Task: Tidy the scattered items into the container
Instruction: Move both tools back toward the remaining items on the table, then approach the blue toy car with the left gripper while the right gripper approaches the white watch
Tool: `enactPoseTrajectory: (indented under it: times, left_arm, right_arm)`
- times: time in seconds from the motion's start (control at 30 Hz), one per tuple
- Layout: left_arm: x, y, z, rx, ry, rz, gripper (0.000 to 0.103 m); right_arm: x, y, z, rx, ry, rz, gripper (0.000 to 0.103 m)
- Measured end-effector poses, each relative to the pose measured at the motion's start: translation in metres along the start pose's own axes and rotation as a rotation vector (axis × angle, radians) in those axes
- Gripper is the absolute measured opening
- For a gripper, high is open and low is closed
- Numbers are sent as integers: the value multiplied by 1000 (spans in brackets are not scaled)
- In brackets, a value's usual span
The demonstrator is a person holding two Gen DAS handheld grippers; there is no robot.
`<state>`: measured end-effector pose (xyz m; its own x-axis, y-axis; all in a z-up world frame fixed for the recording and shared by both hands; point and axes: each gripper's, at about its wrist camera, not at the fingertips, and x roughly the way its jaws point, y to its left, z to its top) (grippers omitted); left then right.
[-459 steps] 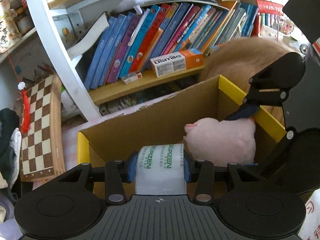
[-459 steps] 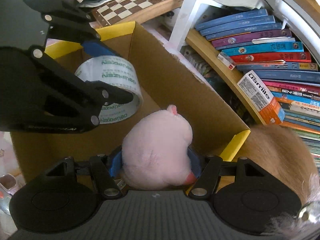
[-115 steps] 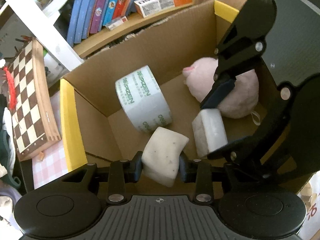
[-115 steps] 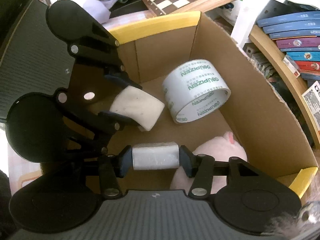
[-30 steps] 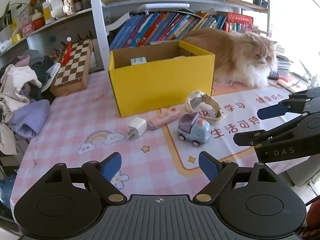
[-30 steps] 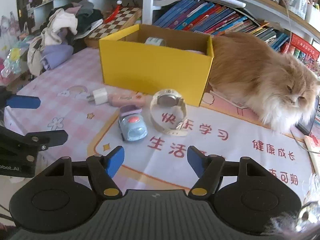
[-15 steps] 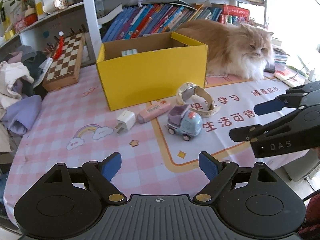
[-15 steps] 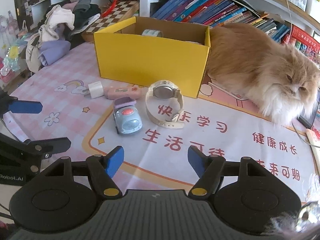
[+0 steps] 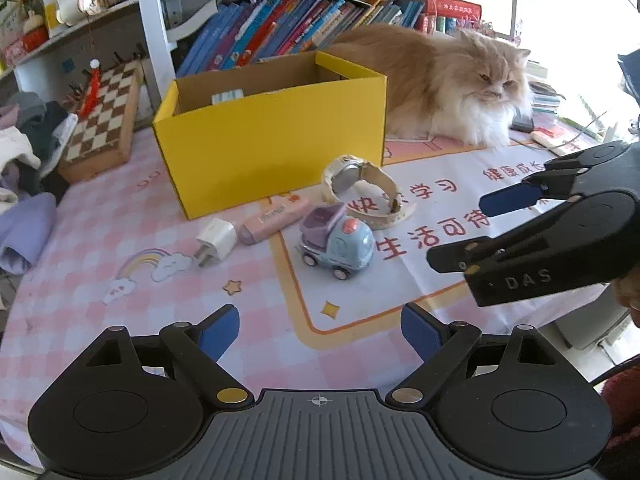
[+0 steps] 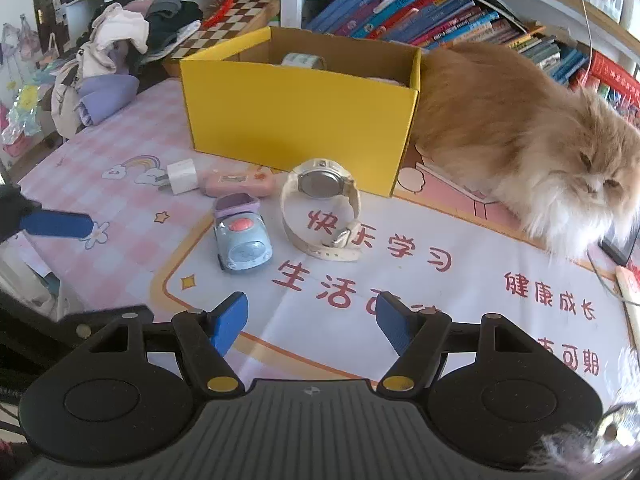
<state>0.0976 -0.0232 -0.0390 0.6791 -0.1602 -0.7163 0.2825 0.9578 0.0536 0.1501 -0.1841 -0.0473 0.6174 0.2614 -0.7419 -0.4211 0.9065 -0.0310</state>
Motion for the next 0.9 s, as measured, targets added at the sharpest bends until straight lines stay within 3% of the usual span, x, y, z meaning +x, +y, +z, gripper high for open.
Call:
enactPoseTrajectory:
  times: [0.9]
  left_arm:
    - [19,-8,11,43,13,-31,90]
  right_arm:
    - [9,-9,11,-17,2,8,69]
